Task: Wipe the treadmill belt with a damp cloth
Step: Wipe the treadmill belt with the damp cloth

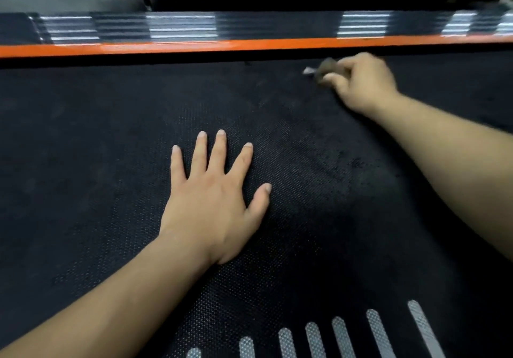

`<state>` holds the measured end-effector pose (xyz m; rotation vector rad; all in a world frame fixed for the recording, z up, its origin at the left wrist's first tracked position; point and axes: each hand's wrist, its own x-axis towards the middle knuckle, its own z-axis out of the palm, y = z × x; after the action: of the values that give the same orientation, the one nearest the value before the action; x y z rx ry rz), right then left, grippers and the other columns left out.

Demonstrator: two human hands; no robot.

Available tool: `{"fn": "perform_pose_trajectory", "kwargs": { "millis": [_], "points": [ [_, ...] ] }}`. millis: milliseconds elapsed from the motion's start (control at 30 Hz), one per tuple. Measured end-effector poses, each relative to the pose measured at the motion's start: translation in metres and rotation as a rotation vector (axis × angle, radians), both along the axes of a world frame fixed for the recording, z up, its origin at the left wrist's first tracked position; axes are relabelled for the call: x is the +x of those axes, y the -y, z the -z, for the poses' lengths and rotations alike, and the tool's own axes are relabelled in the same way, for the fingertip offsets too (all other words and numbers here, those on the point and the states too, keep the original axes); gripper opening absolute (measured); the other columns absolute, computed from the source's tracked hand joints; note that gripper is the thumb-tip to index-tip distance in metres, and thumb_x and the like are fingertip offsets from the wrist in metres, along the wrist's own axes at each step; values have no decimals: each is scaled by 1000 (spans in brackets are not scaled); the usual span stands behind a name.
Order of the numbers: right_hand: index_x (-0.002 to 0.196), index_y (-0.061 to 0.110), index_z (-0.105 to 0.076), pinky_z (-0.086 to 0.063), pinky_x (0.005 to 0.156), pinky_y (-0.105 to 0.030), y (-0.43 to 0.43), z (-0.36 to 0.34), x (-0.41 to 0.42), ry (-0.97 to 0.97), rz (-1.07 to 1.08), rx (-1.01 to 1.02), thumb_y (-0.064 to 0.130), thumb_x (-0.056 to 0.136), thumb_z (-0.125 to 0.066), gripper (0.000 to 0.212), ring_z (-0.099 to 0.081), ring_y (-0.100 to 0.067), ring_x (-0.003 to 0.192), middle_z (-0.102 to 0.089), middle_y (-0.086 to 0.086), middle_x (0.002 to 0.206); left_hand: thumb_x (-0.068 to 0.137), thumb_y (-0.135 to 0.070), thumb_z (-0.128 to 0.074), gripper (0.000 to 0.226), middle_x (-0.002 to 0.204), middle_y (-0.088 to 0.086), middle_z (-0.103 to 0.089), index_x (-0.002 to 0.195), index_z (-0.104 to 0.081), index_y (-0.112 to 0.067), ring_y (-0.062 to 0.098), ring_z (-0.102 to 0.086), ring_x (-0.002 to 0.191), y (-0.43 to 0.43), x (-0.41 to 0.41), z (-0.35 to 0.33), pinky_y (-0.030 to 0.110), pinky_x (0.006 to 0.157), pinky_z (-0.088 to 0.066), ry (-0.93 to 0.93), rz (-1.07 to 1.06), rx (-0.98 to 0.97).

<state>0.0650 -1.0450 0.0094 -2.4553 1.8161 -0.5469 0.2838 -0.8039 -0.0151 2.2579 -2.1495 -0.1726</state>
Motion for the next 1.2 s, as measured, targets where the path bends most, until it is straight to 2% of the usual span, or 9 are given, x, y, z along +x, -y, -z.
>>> {"fn": "perform_pose_trajectory", "kwargs": {
  "millis": [100,300,467,667,800,867,967,1067,1200],
  "points": [
    [103,21,-71,-45,79,-34,9,-3,-8,70,209,-11,48,91,-60,31,-62,-33,102,-69,-9,105,89,-73,1,81,172,6,7,162,2,-37,28,16,157,0,0,0,57,124,8,-6,-5,6],
    [106,24,-72,-49,80,-38,-64,3,-27,5,-224,74,48,91,-60,31,-58,-28,89,-62,-7,91,87,-74,-1,83,172,6,3,162,-3,-38,27,12,157,0,-1,0,57,124,8,-13,-16,1],
    [105,24,-71,-49,81,-36,-51,-4,-54,50,115,-33,49,90,-60,31,-63,-33,100,-70,-7,100,86,-76,-4,83,172,7,-3,162,-11,-41,28,7,158,-1,-1,1,57,124,6,-31,-19,-30],
    [106,31,-70,-40,70,-33,-146,7,-50,27,-319,32,48,93,-59,24,-51,-20,81,-50,2,85,89,-73,-12,77,170,7,-14,158,-27,-42,26,-2,158,-5,-3,-3,56,125,4,-85,-5,-54],
    [102,26,-71,-39,67,-32,-105,1,-73,60,-16,-19,50,92,-58,28,-59,-28,86,-57,3,80,103,-52,-35,51,158,7,-41,146,-50,-31,28,-27,151,-13,-16,-12,51,125,-11,-54,16,-129],
    [100,27,-69,-43,70,-33,-118,7,-65,67,24,-47,51,92,-56,28,-61,-31,91,-57,-2,91,104,-47,-37,51,163,8,-33,150,-45,-30,28,-21,154,-23,-33,-15,50,125,-10,-108,-17,-77],
    [99,29,-68,-46,74,-35,-175,15,-52,99,-175,-4,50,92,-58,25,-57,-29,88,-50,0,90,105,-52,-26,64,172,4,0,163,-16,-29,24,8,158,-40,-52,-9,50,126,8,-106,-57,44],
    [99,29,-70,-47,75,-36,-203,9,-65,78,-322,15,50,91,-58,26,-56,-24,84,-50,2,86,104,-53,-21,67,172,4,8,164,-7,-28,22,16,157,-45,-54,-5,50,125,13,-89,-43,49],
    [104,28,-69,-47,79,-38,-162,7,-75,64,-10,-38,54,91,-54,33,-60,-33,94,-58,-7,94,104,-53,-18,67,172,7,7,164,-6,-27,26,16,157,-44,-54,-3,54,124,12,-52,-25,44]
  ]
}}
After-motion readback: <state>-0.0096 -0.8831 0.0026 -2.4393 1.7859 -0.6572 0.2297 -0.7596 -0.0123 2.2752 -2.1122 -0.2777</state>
